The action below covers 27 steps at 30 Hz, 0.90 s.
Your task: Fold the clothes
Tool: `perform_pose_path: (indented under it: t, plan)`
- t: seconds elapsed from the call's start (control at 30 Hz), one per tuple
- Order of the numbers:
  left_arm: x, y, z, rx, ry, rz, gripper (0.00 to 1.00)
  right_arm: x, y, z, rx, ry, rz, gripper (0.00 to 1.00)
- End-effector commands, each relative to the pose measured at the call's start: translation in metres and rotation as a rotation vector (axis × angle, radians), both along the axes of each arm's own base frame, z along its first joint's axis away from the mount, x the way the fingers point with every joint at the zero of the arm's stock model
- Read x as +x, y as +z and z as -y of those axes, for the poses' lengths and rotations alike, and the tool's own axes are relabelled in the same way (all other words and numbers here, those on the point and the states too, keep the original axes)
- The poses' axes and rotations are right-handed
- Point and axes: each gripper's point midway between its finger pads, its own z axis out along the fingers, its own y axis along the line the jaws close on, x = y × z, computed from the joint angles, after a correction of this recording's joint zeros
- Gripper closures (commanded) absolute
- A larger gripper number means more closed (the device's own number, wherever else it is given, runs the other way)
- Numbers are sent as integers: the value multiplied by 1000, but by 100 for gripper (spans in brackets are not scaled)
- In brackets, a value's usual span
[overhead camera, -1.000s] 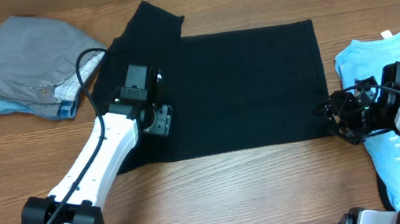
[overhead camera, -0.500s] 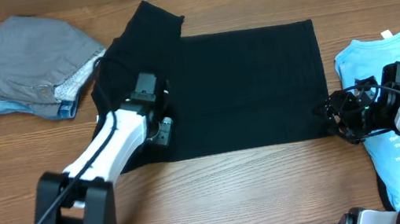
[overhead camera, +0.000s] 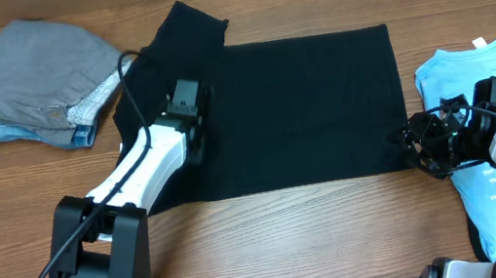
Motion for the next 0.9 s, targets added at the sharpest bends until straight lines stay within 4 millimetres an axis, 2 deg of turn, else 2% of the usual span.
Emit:
perform_pose_path:
  t: [0.0, 0.07, 0.1, 0.17, 0.37, 0.4, 0.43, 0.53, 0.67, 0.77, 0.87]
  plan:
    - [19, 16, 0, 28, 11, 90, 54, 7, 6, -1, -2, 14, 28, 28]
    - [23, 18, 1, 13, 29, 112, 26, 7, 6, -1, -1, 14, 27, 28]
    - [23, 18, 1, 10, 34, 115, 21, 6, 6, -1, -1, 14, 26, 28]
    - [21, 17, 0, 19, 36, 106, 20, 6, 6, -1, 1, 14, 22, 28]
    - [-2, 30, -27, 106, 196, 59, 25, 4, 6, -2, 3, 15, 14, 28]
    - [-6, 33, -32, 108, 230, 48, 20, 4, 6, -2, 4, 15, 14, 28]
    - [-9, 35, -36, 106, 261, 40, 10, 4, 6, -2, 3, 15, 14, 28]
    - [-18, 43, -54, 97, 382, 20, 5, 4, 6, -2, 3, 15, 15, 28]
    - [-23, 43, -75, 25, 484, -25, 2, 4, 5, -1, -1, 17, 15, 27]
    - [-24, 38, -80, -71, 513, -73, 0, 4, 5, -1, -1, 17, 15, 27]
    - [-22, 34, -69, -192, 433, -142, 3, 4, 5, -1, -2, 17, 16, 27]
